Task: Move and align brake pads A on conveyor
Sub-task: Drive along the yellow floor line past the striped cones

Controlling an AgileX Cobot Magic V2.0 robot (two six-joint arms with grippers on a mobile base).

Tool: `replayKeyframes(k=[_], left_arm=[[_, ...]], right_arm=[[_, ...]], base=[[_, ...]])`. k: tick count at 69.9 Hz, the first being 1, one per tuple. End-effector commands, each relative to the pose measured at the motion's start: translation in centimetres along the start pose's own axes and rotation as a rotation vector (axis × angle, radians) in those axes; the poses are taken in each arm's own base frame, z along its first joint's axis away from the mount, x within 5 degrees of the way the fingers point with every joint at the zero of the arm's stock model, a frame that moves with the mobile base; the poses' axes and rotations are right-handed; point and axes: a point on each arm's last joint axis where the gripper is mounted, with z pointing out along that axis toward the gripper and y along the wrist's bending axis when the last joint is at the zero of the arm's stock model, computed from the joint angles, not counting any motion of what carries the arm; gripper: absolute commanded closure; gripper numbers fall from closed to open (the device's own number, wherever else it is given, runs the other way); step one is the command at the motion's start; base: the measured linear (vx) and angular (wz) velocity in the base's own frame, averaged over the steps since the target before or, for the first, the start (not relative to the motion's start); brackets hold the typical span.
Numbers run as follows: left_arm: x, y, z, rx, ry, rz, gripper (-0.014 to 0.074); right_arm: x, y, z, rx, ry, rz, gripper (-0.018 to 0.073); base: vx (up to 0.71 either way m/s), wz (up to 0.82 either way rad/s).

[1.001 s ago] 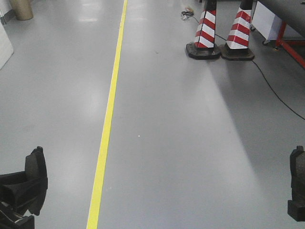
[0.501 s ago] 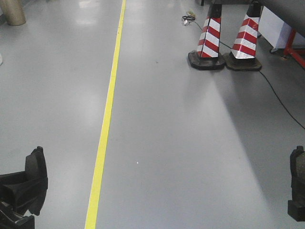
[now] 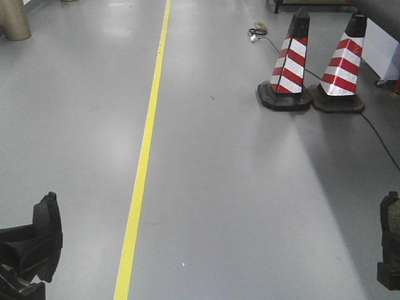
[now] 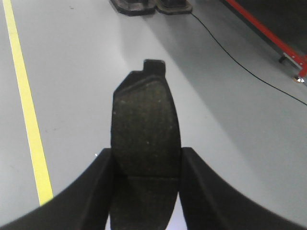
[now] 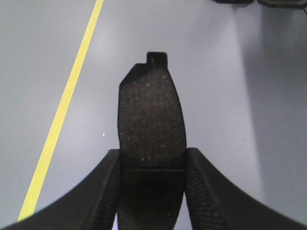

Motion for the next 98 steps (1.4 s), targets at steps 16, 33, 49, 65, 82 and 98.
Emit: replayKeyframes(k=[16,33,49,65,82,98], left_arm=[[-1.62,-0.52,-0.48,0.038,-0.109,0.002,0.0458],[-1.62,-0.52,-0.48,0.038,-0.109,0.002,0.0458],[-1.62,-0.52,-0.48,0.038,-0.109,0.002,0.0458],[-1.62,-0.52,-0.48,0.038,-0.109,0.002,0.0458],[-1.62,-0.52,-0.48,0.038,-0.109,0.002,0.0458],[-1.62,-0.52,-0.48,0.038,-0.109,0.002,0.0458]], right_arm=[[-1.61,-0.05,-0.52,0.004,-0.108,-0.014,0.0515],[-1.61,-0.05,-0.53,0.004,-0.109,-0.014,0.0515],[-1.56,-0.05,-0.52,0.005,-0.103,-0.014,0.0515],[-1.56,-0.05,-0.52,0.005,-0.103,-0.014,0.0515],[-1.56,-0.05,-0.52,0.005,-0.103,-0.014,0.0515],[-1.56,-0.05,-0.52,0.005,-0.103,-0.014,0.0515]], base=[[0.55,0.01],[0.54,0.00],[0.54,0.01],[0.53,0.02],[0.50,0.02],[0.50,-0.02]])
